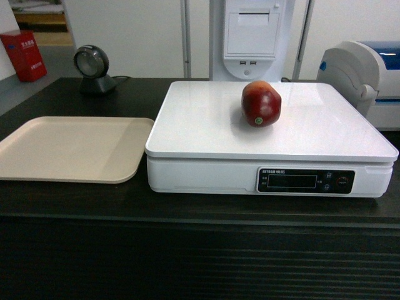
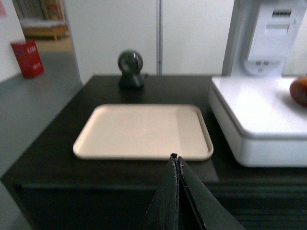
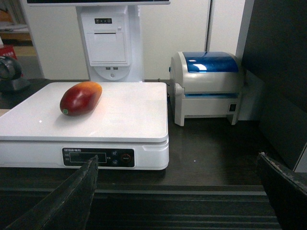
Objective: Place dark red mango on scale at checkout
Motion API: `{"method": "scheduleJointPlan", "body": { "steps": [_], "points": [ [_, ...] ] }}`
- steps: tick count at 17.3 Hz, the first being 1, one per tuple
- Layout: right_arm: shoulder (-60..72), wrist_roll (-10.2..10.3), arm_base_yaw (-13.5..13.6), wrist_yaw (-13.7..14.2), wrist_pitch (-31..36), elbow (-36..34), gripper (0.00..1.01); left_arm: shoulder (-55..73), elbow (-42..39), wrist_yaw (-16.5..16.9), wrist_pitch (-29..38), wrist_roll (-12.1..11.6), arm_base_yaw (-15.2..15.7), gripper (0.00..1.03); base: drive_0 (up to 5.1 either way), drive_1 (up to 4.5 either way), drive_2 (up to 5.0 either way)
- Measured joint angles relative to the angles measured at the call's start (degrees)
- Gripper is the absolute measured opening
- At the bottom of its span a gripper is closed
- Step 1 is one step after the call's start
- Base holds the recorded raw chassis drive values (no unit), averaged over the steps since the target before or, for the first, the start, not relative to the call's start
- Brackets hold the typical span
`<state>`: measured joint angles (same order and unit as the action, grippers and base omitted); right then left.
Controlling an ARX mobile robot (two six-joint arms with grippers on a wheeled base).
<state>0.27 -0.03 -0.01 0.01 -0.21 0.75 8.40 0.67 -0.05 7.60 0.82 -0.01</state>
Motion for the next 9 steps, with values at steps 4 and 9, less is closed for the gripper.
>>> {"method": "scheduleJointPlan", "body": {
  "steps": [4, 9],
  "points": [
    [0.0, 0.0, 0.0, -0.02, 0.02, 0.0, 0.98, -7.87, -0.07, 0.0, -8.04, -0.02, 0.0, 0.02, 0.0, 0.0, 0.0],
    [0.0, 0.0, 0.0, -0.02, -0.02, 0.0, 0.98, -7.87, -0.07, 0.02, -7.8, 0.0, 0.0, 0.24, 0.0, 0.0, 0.0]
  ]
}}
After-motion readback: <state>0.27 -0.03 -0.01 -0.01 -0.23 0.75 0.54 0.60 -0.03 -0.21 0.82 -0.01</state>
